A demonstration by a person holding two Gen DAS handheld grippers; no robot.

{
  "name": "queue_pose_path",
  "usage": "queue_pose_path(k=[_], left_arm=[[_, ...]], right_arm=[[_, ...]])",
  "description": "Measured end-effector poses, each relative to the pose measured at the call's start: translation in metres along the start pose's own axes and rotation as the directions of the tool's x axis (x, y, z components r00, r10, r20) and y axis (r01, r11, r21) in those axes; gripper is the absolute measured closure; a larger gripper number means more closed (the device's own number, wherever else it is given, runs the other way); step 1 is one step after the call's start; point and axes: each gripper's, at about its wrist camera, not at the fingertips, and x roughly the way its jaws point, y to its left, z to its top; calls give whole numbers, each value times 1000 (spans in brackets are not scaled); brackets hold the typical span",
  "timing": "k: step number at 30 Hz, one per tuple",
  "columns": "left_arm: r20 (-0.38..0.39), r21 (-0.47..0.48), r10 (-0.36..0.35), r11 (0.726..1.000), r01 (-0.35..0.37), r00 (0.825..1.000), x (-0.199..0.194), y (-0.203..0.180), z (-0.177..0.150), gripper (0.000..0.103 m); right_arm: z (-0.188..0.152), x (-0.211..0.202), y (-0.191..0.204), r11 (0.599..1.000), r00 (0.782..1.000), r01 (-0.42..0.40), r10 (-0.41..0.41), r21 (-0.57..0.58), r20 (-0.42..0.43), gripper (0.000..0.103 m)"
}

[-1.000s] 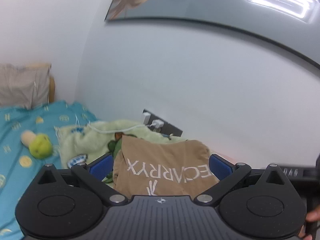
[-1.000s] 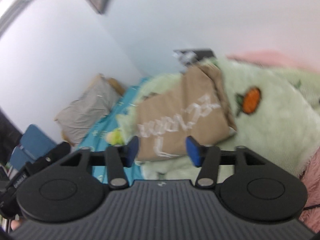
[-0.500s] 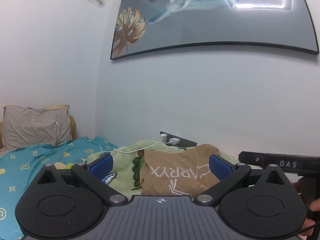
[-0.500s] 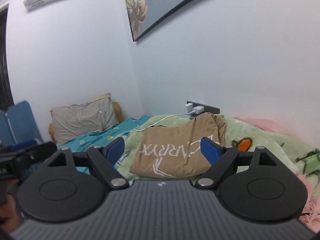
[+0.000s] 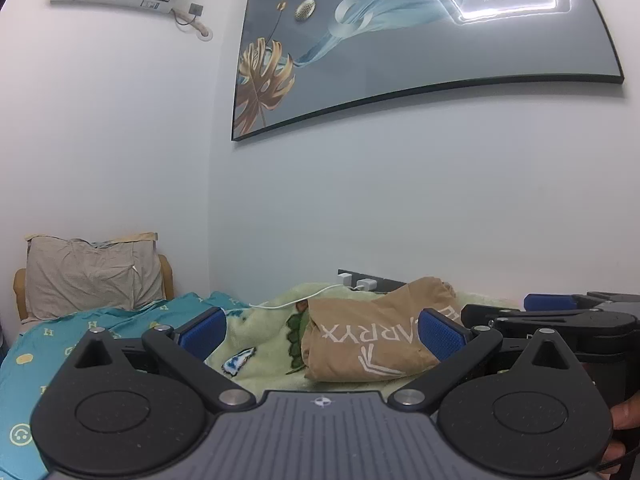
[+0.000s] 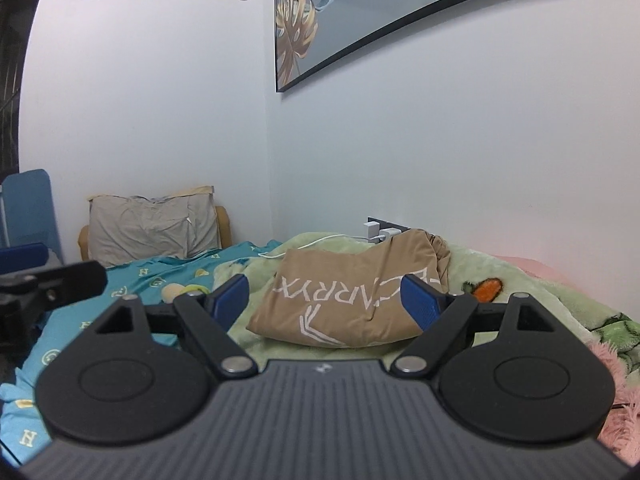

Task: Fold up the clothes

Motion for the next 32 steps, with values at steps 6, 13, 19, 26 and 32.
queue_pose_path(k=[6,13,19,26,32], left_arm=[[-4,-17,12,1000,-12,1000,-2,0,-3,0],[-2,-21,20,1000,-20,1000,-7,-2,-3,0],[2,-26,25,999,-25,1000,-12,-2,0,0],[6,-14,34,999,-34,999,-18,-6,1,0],[11,-11,23,1000,-23,1000,-21,-9,3,0]], right_arm=[[0,-5,1,1000,1000,1,-1,-2,2,18],[0,-11,2,1000,1000,3,-3,-10,5,18],[2,-16,0,1000,1000,3,-3,-10,5,18],[5,-20,-3,1000,1000,9,-9,-12,13,19],[3,-19,-5,1000,1000,14,-14,-8,0,18]])
